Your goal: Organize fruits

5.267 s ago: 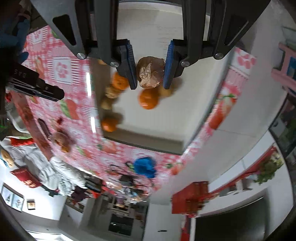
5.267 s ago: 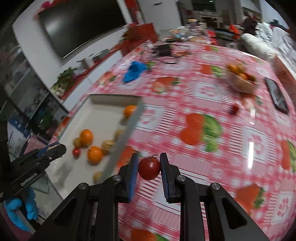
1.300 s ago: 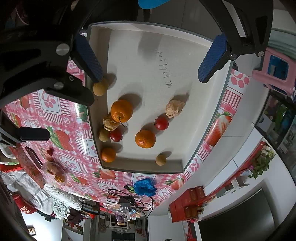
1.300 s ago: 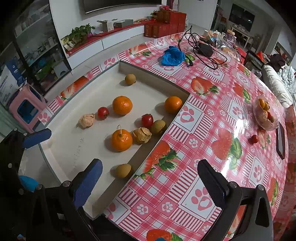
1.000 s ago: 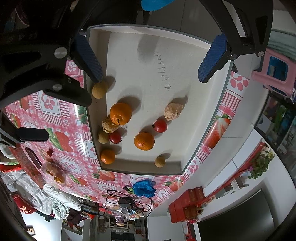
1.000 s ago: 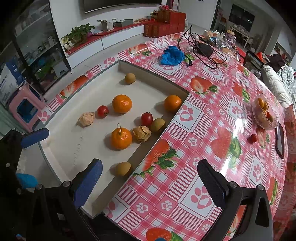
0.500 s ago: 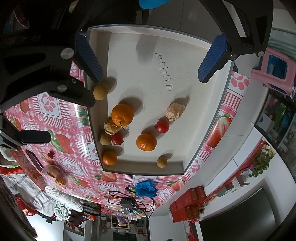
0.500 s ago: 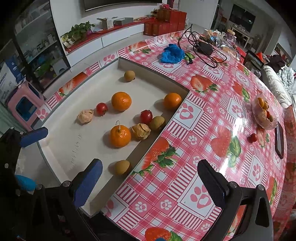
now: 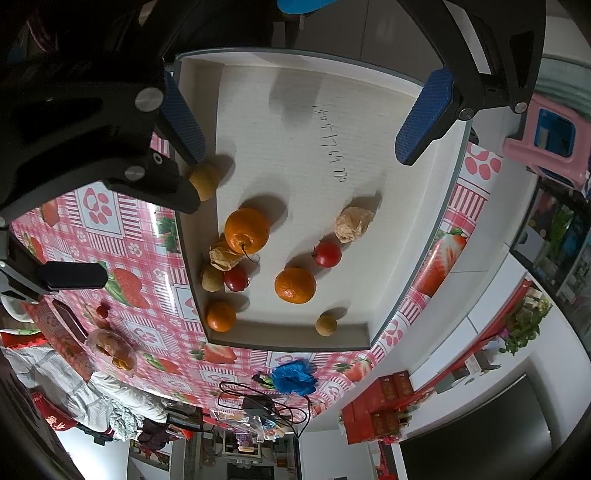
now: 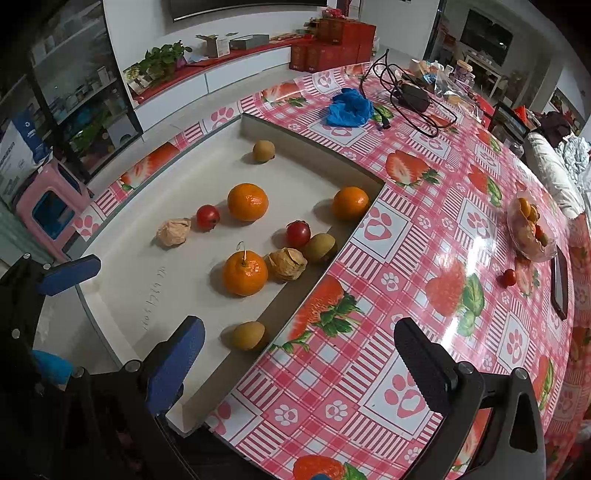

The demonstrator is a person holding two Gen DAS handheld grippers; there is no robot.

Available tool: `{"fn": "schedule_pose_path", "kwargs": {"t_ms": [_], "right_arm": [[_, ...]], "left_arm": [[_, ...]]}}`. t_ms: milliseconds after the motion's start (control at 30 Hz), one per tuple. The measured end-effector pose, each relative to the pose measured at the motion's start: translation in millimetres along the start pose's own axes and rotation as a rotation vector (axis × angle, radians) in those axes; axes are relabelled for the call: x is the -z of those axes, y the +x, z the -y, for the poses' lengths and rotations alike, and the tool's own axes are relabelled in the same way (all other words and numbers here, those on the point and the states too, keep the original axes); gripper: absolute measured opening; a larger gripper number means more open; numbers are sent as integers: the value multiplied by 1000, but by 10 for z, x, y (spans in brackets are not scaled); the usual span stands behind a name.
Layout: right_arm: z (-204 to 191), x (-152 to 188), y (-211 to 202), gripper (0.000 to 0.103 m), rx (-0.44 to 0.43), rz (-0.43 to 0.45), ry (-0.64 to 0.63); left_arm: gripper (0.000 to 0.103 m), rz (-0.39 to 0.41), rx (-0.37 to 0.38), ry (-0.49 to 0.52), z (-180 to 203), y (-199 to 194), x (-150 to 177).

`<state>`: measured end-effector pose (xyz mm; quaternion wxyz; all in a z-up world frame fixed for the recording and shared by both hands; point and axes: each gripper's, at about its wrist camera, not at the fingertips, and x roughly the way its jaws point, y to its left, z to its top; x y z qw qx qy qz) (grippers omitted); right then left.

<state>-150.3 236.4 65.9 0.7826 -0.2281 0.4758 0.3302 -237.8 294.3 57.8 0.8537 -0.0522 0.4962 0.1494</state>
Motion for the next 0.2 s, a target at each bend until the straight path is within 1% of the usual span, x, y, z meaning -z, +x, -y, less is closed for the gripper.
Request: {"fn": "schedule_pose_path", "kwargs": {"t_ms": [200], "right_arm": [[-6, -7, 4, 103, 0, -1, -1]], "left_arm": [[103, 32, 17, 11, 18, -30, 18]]}}
